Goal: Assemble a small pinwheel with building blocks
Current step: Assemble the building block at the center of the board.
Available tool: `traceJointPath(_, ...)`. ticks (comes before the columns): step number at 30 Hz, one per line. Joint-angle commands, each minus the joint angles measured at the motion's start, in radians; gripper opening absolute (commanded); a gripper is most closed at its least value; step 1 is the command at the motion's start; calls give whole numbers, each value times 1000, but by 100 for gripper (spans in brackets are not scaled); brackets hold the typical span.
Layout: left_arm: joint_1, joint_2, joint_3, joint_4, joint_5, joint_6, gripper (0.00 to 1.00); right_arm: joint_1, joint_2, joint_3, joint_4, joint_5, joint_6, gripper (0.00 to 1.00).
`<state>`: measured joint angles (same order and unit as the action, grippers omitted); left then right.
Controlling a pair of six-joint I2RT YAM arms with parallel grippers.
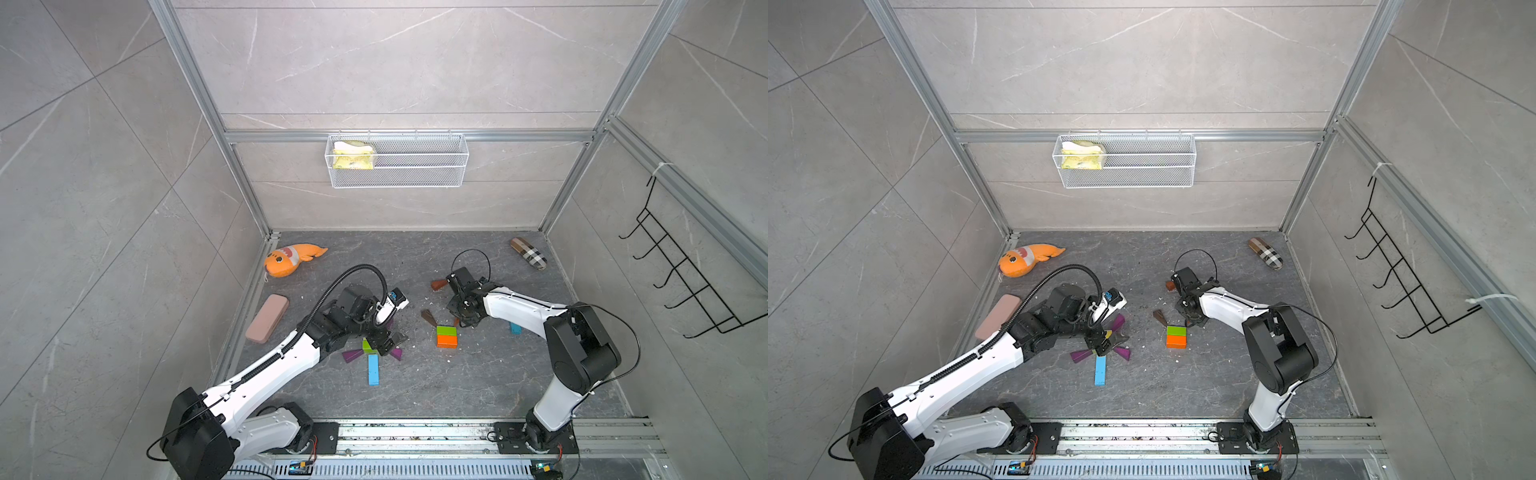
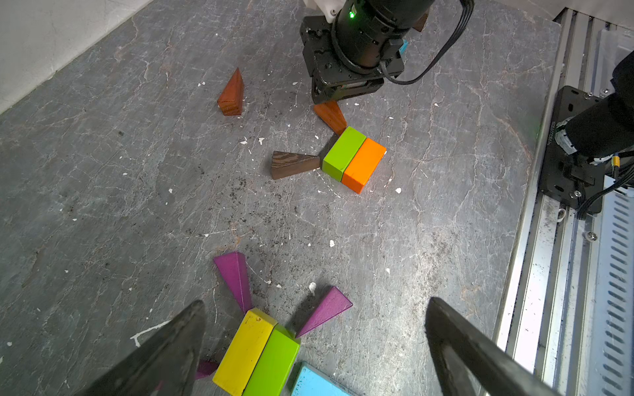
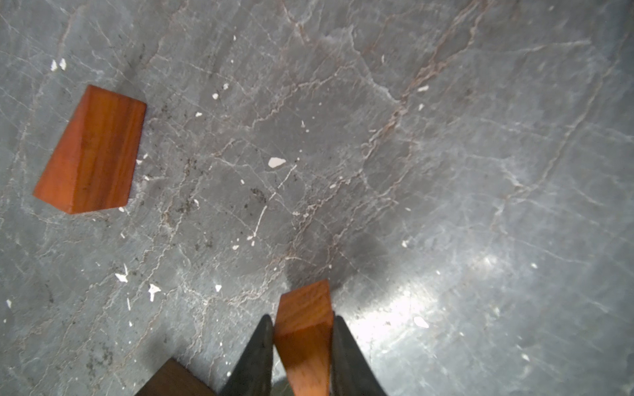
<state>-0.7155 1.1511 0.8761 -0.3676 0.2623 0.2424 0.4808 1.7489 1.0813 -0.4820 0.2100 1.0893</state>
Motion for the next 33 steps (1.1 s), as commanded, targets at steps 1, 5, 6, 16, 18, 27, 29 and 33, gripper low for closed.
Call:
traceJointPath(1, -4, 0, 14, 2, -1, -2, 100, 8, 21, 28, -40, 14, 12, 31)
traceJointPath(5, -3, -1, 12, 1, -1, -2, 100, 8, 27, 28, -41, 16, 15, 33)
traceJointPath(6, -4, 1, 12, 1, 2, -2, 100, 8, 30, 28, -40, 15, 15, 34)
traceJointPath(16, -3, -5, -1, 24, -34, -22, 100, 8, 29, 40, -40, 15, 3, 39)
traceJointPath(18, -3, -6, -11, 35, -48, -20, 100, 8, 15, 45, -44, 25, -13, 40)
traceJointPath(27, 3, 24, -55, 233, -131, -35, 100, 7, -142, 44, -95, 57, -149, 70)
traceJointPath(29, 4, 53, -55, 307, -141, -70, 100, 8, -206, 29, -98, 67, -185, 81)
traceJointPath(33, 4, 171, -24, 470, -122, -103, 100, 6, -373, -27, -94, 101, -320, 100)
